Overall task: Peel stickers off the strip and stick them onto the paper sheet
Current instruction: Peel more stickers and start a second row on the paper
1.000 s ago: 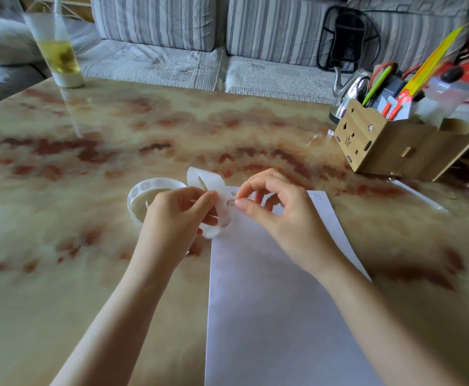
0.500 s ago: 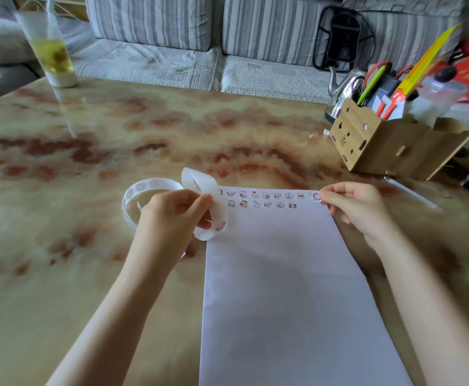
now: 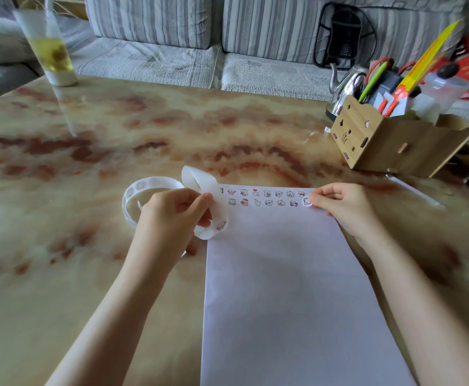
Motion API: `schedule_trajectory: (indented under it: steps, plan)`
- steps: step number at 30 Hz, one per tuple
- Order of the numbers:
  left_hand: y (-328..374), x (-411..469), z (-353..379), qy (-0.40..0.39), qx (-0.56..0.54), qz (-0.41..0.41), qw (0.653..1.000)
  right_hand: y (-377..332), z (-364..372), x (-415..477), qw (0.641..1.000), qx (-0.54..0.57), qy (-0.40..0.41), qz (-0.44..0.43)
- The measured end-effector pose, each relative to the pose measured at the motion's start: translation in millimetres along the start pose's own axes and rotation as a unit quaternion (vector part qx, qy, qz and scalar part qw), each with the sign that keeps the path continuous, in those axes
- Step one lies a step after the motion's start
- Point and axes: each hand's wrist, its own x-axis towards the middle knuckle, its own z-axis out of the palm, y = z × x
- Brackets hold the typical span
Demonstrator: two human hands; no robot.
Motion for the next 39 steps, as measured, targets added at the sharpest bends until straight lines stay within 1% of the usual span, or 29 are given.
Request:
schedule_trajectory:
  steps: [17, 22, 39]
  plan:
    - [-1, 0, 0, 0.001, 0.004, 0.001, 1.0, 2, 5, 1, 1.0, 0.002, 0.018, 0.014]
    - [0, 1, 1, 0.001, 0.016, 0.005, 1.0, 4, 6, 2, 0.999, -0.015, 0.028, 0.009]
    - [1, 0, 0, 0.002, 0.009, -0.004, 1.0, 9, 11, 3, 0.997, -0.056, 0.05, -0.002]
